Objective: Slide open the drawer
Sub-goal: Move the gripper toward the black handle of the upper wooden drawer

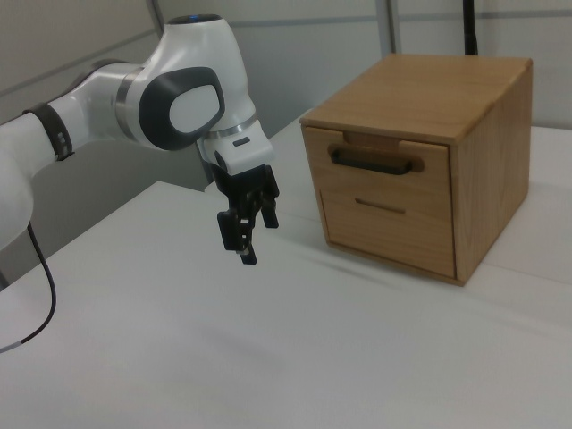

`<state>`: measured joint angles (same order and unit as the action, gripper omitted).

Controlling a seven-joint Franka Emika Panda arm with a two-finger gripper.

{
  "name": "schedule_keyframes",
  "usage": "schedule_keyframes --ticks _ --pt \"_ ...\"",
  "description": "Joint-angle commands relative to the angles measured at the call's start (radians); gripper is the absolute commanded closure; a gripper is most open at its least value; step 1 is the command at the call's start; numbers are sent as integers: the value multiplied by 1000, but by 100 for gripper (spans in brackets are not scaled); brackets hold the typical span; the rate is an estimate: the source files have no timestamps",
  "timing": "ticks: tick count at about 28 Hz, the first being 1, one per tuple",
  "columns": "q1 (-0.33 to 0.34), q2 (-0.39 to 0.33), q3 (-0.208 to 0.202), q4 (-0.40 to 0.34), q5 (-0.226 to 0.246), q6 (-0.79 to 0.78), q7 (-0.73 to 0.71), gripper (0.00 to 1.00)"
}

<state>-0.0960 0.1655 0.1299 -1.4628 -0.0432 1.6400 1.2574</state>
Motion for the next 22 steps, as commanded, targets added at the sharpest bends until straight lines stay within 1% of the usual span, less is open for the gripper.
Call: schedule_keyframes --ticks 1,3,7,8,12,14,16,17,22 --pt "28 29 -4 -7 -4 130 195 4" --pt "33 55 -4 -7 -6 171 250 4" --pt "33 92 -3 -4 -4 256 275 4" --pt "33 104 -3 -4 -3 329 290 4" --pt "33 129 -3 -4 -6 466 310 4" --pt "33 158 -4 -1 -7 573 312 4" --pt "33 169 -7 -1 -6 659 312 4" --pt "33 178 -10 -1 -7 743 312 4" --pt "35 210 -16 -1 -9 915 312 4"
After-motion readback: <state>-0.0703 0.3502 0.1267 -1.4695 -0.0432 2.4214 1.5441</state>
